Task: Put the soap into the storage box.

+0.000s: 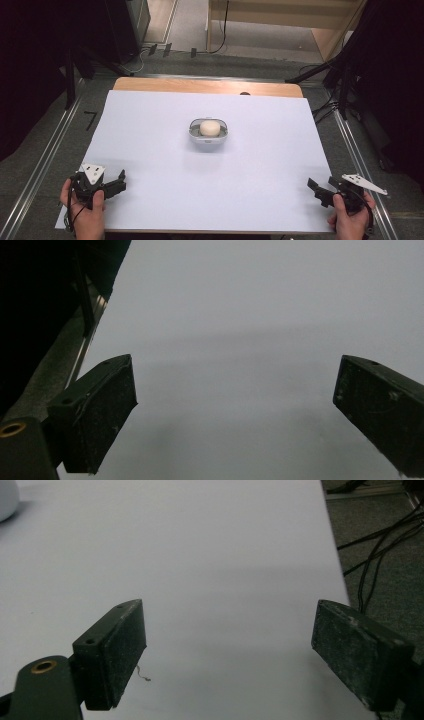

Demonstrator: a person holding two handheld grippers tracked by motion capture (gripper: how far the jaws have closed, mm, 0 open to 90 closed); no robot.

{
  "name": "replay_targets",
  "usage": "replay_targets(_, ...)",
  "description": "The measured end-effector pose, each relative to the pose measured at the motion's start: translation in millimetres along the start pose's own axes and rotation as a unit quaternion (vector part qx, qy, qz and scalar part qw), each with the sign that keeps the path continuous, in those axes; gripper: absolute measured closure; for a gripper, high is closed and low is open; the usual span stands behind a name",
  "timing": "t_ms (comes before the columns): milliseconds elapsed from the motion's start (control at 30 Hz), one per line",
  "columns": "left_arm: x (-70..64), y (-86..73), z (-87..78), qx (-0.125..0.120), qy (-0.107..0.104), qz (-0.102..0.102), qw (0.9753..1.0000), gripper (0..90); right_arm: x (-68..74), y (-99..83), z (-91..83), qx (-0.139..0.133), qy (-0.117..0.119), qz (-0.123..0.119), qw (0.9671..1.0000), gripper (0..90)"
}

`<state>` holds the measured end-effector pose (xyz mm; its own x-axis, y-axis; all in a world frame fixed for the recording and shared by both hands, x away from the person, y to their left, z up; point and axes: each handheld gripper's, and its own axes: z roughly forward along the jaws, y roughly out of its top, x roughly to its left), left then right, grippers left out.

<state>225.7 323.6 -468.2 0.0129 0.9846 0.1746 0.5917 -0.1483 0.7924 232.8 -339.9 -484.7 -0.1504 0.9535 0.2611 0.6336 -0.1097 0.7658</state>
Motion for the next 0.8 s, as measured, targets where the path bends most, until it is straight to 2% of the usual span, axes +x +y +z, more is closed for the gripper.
replay_targets(167, -0.1, -0.2, 0.0, -0.002, -0.003, 0.001, 1.0000, 4.4, -10.5, -5.1, -8.1, -0.005, -0.002, 0.010, 0.9999, 14.9)
replay_targets(400, -1.4, 1.1, 2.6, 0.012, -0.002, 0.010, 0.9999, 4.4, -11.4, -6.2, -6.0, -0.003, 0.002, 0.022, 0.9997, 14.9)
replay_targets(467, -2.5, 1.2, 2.5, 0.014, 0.000, 0.016, 0.9998, 4.4, -9.4, -7.9, -7.2, -0.001, 0.006, 0.015, 0.9999, 14.8)
replay_targets(600, -1.8, 0.7, 2.0, 0.008, -0.008, 0.015, 0.9998, 4.4, -5.1, -9.3, -7.5, 0.007, -0.013, 0.003, 0.9999, 14.7)
replay_targets(700, -1.2, 1.0, 1.9, 0.010, -0.012, 0.013, 0.9998, 4.4, -3.9, -8.7, -7.6, 0.002, -0.023, 0.006, 0.9997, 14.7)
replay_targets(800, -3.7, 1.9, 4.5, 0.023, -0.011, 0.027, 0.9993, 4.4, -3.5, -7.3, -3.3, 0.004, -0.028, 0.001, 0.9996, 14.8)
